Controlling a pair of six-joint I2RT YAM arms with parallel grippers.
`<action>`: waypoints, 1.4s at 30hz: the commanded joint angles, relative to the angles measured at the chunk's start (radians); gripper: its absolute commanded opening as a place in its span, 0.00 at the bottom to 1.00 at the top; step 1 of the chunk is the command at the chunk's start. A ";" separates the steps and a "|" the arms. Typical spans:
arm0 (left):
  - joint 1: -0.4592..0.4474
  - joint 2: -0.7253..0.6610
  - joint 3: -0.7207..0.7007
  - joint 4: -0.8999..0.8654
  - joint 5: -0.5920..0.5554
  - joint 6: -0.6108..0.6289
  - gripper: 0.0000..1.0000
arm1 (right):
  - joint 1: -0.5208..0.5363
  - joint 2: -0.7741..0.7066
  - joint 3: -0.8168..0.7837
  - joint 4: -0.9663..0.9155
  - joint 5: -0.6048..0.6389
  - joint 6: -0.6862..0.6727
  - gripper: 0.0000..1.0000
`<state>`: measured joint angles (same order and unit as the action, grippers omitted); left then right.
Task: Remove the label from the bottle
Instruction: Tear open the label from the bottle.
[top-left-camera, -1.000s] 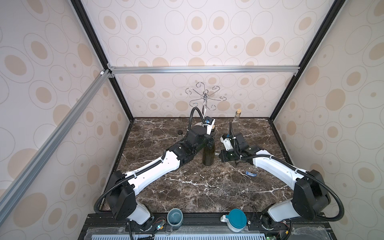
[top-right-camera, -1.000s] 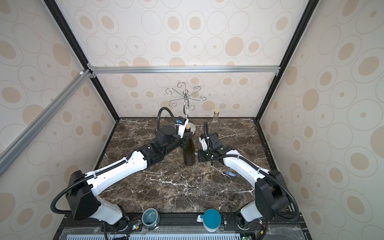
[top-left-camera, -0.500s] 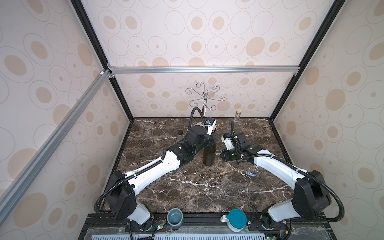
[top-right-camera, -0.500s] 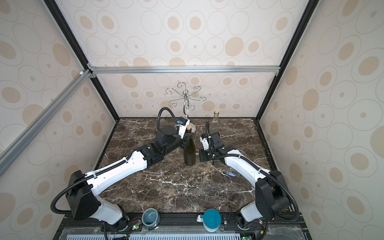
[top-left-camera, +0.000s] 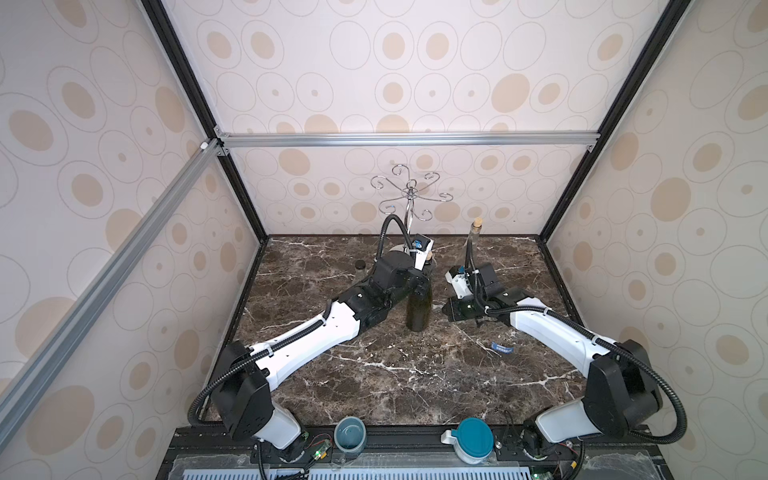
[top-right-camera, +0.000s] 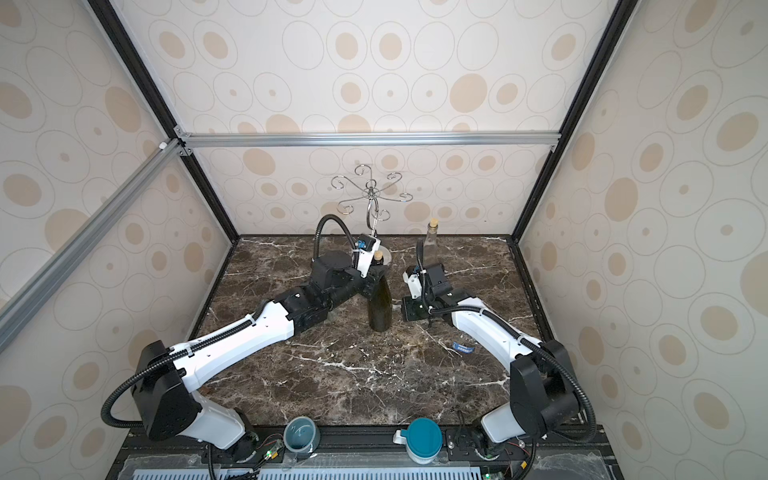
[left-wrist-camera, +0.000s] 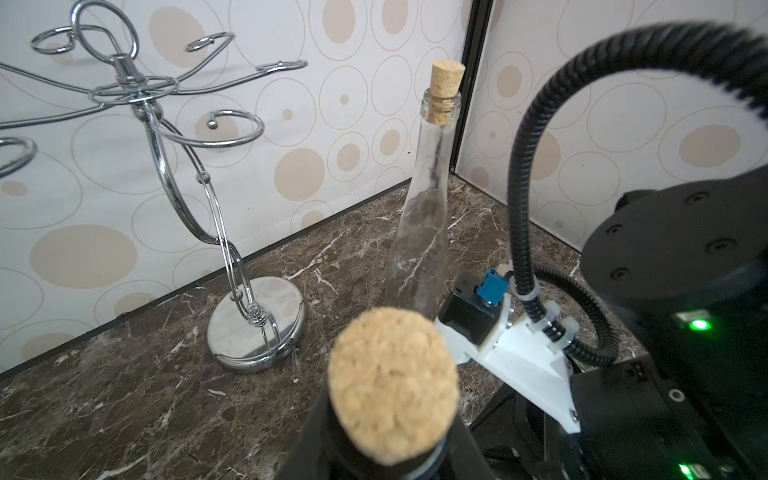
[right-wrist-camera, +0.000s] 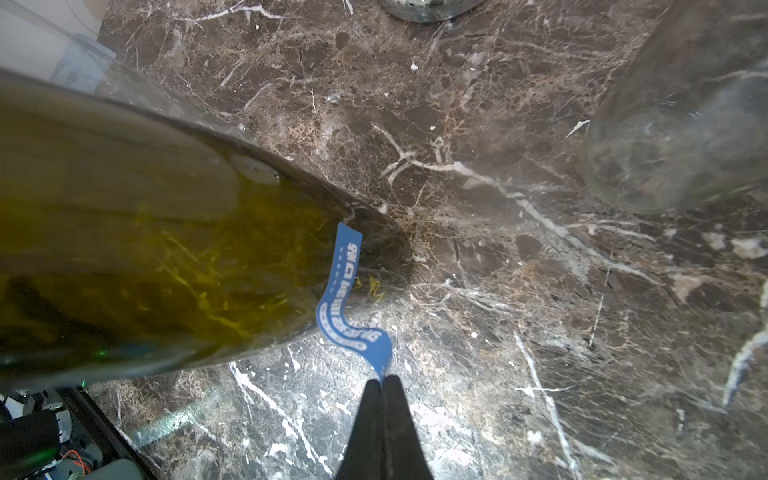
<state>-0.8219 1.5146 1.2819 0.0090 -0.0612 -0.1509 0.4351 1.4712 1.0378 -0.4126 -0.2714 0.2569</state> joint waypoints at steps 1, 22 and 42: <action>-0.008 0.002 0.039 -0.052 0.045 0.021 0.05 | -0.012 0.015 0.012 -0.015 -0.014 -0.021 0.00; -0.008 0.018 0.060 -0.085 0.182 0.093 0.05 | -0.076 0.030 -0.004 -0.009 -0.029 -0.033 0.00; -0.010 0.015 0.062 -0.095 0.224 0.108 0.05 | -0.131 0.006 -0.056 -0.011 -0.039 -0.044 0.00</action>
<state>-0.8223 1.5208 1.3128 -0.0414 0.1341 -0.0662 0.3126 1.4914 0.9981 -0.4114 -0.2962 0.2333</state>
